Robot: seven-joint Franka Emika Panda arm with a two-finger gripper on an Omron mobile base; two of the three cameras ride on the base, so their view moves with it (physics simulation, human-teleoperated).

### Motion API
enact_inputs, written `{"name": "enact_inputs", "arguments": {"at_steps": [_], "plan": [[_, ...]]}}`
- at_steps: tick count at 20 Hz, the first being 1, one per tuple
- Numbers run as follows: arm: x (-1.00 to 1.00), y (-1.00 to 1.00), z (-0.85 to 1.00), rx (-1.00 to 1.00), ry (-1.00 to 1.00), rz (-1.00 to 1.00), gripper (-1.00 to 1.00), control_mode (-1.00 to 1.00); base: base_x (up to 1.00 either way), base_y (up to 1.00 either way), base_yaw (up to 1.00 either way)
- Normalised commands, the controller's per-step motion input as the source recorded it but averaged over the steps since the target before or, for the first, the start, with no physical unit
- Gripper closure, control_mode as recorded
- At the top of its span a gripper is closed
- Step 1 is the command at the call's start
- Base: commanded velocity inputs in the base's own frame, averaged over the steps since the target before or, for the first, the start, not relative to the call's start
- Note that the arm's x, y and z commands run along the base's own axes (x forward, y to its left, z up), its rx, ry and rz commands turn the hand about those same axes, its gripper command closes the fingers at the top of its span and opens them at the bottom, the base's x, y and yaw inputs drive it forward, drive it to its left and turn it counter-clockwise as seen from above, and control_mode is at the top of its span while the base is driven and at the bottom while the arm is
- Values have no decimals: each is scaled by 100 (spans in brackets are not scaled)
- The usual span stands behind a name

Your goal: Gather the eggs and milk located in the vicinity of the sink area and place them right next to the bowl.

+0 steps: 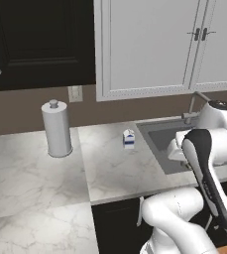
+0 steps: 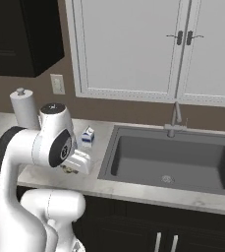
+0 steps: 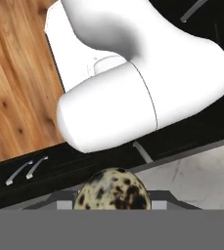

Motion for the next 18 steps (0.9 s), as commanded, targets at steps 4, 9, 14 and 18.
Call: {"name": "enact_inputs", "arguments": {"at_steps": [4,9,14,18], "plan": [[-7,0,14,0,-1,0,100,-100,0,0,0],[0,0,0,0,0,0,100,-100,0,0,0],[0,0,0,0,0,0,100,-100,0,0,0],[0,-9,0,0,0,1,100,100,0,-9,0]]}}
